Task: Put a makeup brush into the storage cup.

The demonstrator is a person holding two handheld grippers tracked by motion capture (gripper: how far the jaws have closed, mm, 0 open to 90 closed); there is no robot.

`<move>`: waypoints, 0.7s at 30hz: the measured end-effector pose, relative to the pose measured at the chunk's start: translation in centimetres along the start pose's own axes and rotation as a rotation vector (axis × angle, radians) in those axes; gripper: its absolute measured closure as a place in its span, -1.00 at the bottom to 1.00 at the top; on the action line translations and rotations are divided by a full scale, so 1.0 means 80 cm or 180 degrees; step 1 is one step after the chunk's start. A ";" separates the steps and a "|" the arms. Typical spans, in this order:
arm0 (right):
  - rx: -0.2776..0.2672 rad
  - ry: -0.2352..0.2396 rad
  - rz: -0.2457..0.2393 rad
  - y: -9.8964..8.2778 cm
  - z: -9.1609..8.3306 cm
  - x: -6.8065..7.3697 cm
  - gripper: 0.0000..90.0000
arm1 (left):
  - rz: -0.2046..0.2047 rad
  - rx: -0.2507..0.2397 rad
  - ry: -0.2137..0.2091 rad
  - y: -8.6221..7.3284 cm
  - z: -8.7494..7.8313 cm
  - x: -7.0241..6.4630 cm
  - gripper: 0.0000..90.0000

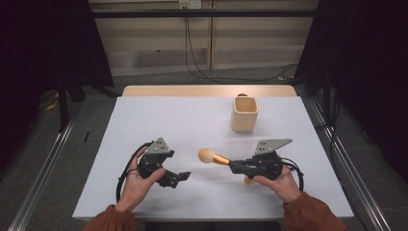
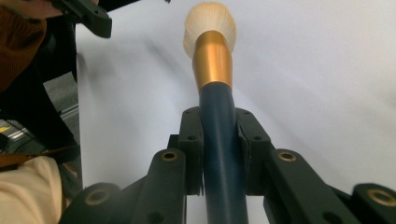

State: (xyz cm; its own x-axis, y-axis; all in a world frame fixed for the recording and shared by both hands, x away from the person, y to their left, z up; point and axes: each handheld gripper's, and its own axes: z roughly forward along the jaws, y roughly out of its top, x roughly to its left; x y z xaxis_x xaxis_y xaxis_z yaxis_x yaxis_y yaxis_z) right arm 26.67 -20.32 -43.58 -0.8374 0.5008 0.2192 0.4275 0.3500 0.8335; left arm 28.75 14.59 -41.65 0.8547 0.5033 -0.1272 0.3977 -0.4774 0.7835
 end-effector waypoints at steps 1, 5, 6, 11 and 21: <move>-0.0052 -0.0015 0.0013 -0.002 -0.001 0.001 0.67 | -0.0023 -0.0045 0.0003 -0.001 -0.001 -0.001 -0.92; -0.0231 -0.0002 0.0045 -0.005 -0.004 0.003 0.67 | -0.0028 -0.0074 0.0016 -0.003 -0.001 -0.003 -0.92; -0.0265 -0.0001 0.0043 -0.005 -0.005 0.002 0.67 | -0.0028 -0.0088 0.0017 -0.004 -0.001 -0.003 -0.92; -0.0453 0.0025 0.0039 -0.008 -0.007 0.002 0.67 | -0.0018 -0.0118 0.0017 -0.004 0.000 -0.005 -0.92; -0.0961 0.0180 -0.0034 -0.008 -0.012 0.008 0.67 | -0.0035 -0.0331 0.0075 -0.004 -0.001 -0.008 -0.92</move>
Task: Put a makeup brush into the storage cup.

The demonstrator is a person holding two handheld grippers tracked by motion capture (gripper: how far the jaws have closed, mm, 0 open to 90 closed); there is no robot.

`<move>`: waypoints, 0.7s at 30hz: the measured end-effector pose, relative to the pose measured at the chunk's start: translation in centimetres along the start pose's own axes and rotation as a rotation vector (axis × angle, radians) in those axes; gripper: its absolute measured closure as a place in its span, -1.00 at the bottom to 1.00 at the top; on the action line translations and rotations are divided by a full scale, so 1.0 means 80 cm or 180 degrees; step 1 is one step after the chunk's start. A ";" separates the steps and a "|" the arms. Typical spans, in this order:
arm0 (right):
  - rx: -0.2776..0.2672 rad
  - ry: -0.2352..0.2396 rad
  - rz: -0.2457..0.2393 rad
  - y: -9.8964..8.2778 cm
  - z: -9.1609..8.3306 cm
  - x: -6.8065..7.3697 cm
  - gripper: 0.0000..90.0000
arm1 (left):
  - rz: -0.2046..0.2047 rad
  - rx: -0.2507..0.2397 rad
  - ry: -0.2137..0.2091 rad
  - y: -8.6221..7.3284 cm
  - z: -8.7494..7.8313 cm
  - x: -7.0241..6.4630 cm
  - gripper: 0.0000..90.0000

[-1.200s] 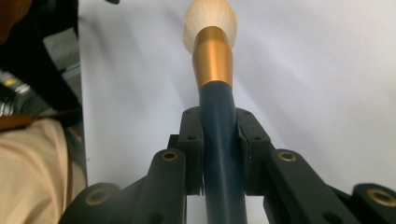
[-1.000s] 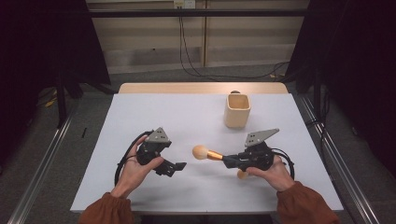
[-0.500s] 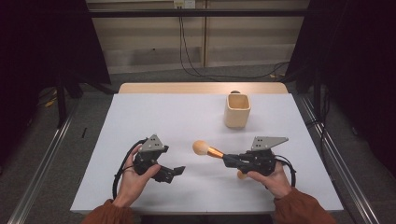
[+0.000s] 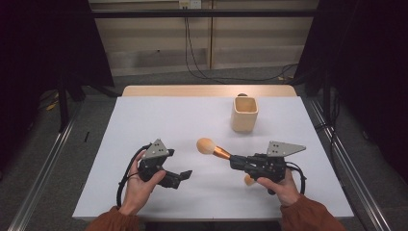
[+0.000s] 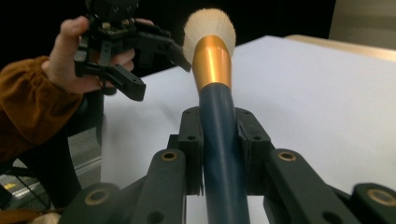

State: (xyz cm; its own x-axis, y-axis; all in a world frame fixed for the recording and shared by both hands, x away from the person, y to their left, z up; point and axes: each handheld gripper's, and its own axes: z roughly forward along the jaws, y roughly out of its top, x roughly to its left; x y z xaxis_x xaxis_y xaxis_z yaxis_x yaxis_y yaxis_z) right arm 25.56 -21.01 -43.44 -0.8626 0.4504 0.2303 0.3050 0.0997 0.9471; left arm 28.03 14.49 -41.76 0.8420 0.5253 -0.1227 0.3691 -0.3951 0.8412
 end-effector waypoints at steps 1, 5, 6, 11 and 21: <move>-0.0075 0.0023 0.0016 0.001 -0.001 0.000 0.67 | 0.0008 -0.0022 0.0000 0.000 0.000 0.000 -0.92; -0.0262 0.0049 -0.0014 0.003 -0.003 0.002 0.67 | -0.0008 -0.0135 -0.0008 0.002 0.001 -0.003 -0.92; -0.0309 0.0045 -0.0017 0.003 -0.004 0.003 0.67 | -0.0025 -0.0165 -0.0036 0.003 0.002 -0.004 -0.92; -0.0469 0.0047 -0.0056 0.005 -0.005 0.004 0.67 | 0.0011 -0.0308 -0.0028 0.006 0.008 -0.011 -0.90; -0.0453 0.0046 -0.0119 0.003 -0.002 0.004 0.67 | -0.0048 -0.0693 -0.0285 0.015 0.027 -0.019 -0.83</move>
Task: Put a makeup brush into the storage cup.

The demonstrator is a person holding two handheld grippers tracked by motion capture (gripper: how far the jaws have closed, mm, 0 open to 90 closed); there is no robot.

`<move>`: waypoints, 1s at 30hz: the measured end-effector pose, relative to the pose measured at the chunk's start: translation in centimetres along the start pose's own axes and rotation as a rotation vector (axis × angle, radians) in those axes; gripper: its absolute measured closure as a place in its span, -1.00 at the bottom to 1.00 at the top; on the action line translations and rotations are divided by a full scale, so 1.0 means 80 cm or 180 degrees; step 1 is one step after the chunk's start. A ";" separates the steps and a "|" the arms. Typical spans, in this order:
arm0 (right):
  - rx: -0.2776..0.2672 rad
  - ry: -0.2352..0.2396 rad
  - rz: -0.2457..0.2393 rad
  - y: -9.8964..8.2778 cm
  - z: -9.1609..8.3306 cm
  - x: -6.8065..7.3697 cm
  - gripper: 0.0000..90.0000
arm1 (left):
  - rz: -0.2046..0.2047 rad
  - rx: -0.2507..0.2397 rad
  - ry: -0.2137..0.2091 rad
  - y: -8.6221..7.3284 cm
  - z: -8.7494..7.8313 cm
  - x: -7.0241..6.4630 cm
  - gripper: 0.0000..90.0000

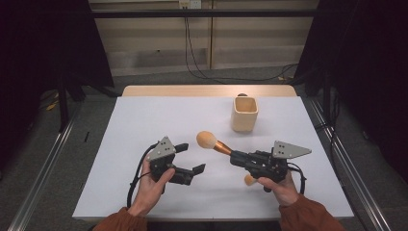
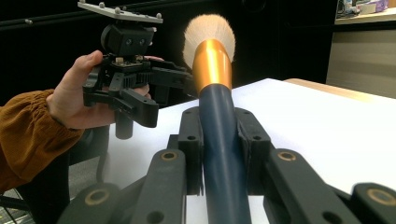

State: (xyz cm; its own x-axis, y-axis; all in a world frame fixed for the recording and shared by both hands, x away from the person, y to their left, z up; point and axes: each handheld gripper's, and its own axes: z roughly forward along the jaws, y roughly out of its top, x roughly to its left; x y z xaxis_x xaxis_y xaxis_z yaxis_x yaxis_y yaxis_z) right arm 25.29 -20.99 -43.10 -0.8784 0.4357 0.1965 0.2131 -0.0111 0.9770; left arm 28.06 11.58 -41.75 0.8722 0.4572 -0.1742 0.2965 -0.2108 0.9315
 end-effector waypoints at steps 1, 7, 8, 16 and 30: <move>0.0001 -0.0007 -0.0007 0.000 0.000 0.000 0.67 | -0.0022 -0.0039 -0.0023 0.000 0.002 0.000 -0.83; -0.0006 -0.0012 0.0002 0.001 0.000 -0.002 0.67 | -0.0020 -0.0068 -0.0134 0.004 0.014 -0.004 -0.84; -0.0008 -0.0009 -0.0002 0.001 0.000 -0.002 0.67 | -0.0022 -0.0075 -0.0153 0.004 0.017 -0.005 -0.84; -0.0039 0.0020 -0.0011 0.002 -0.001 -0.001 0.67 | 0.0059 -0.0211 -0.0326 0.013 0.037 -0.014 -0.85; -0.0068 0.0077 -0.0033 0.004 -0.003 -0.001 0.67 | 0.0066 -0.0383 -0.0580 0.019 0.053 -0.016 -0.57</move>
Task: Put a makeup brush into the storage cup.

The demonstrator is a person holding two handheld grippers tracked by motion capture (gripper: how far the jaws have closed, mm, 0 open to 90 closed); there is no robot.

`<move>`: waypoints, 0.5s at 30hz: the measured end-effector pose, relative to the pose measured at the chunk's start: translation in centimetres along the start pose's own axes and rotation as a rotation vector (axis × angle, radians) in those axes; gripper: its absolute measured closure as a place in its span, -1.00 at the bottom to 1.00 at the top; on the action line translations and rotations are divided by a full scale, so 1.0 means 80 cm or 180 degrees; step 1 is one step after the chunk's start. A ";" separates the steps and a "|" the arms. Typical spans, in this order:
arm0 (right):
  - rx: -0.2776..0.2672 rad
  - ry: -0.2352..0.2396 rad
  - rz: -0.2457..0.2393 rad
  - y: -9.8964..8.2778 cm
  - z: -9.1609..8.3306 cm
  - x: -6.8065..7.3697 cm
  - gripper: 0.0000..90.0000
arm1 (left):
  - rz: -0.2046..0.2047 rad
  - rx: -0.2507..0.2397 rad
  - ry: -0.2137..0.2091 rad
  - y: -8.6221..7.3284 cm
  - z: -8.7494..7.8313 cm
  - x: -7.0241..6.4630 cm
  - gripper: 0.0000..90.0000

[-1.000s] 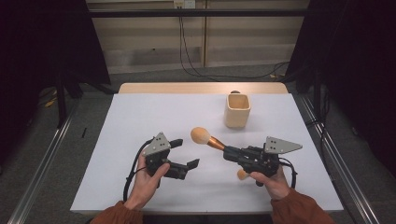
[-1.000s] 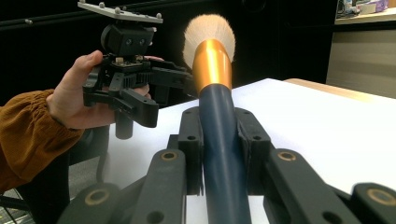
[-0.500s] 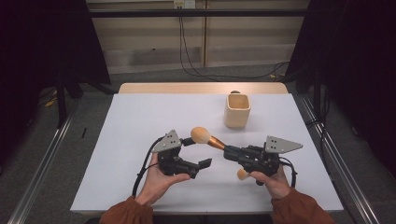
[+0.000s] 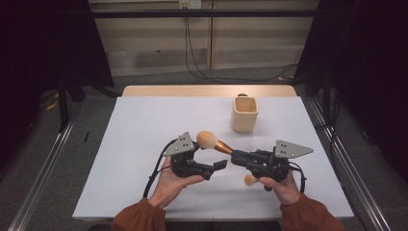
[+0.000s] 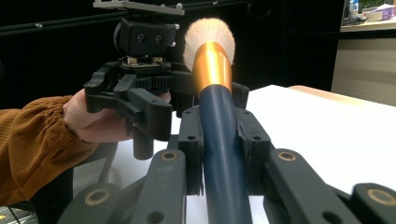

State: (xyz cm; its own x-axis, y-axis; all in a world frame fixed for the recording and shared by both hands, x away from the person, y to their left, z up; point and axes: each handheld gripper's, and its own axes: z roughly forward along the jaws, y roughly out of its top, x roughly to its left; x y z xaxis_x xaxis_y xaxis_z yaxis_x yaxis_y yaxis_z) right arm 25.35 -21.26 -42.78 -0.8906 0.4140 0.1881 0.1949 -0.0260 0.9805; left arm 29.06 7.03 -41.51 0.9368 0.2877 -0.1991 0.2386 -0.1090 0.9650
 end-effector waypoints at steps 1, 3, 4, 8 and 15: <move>-0.0004 0.0013 0.0000 0.000 0.000 0.000 0.67 | -0.0029 -0.0038 -0.0034 0.000 -0.001 0.001 -0.52; -0.0007 0.0024 0.0004 0.000 0.000 0.000 0.67 | -0.0049 -0.0092 -0.0100 0.001 -0.002 0.003 -0.46; -0.0009 0.0044 0.0004 0.000 0.000 0.000 0.67 | -0.0063 -0.0109 -0.0136 0.001 -0.003 0.004 -0.43; -0.0007 0.0079 0.0001 -0.001 0.001 0.000 0.67 | -0.0091 -0.0169 -0.0247 0.001 -0.002 0.006 -0.37; -0.0011 0.0129 0.0004 -0.001 0.002 -0.001 0.67 | -0.0091 -0.0261 -0.0327 0.004 -0.003 0.010 -0.11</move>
State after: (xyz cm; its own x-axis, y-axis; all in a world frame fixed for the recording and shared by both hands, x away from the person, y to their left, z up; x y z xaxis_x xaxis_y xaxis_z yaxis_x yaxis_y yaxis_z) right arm 25.45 -21.13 -42.89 -0.9063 0.3768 0.1914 0.1947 -0.0296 0.9804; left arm 29.85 7.45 -41.28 0.9522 0.1902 -0.2391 0.2478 -0.0229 0.9685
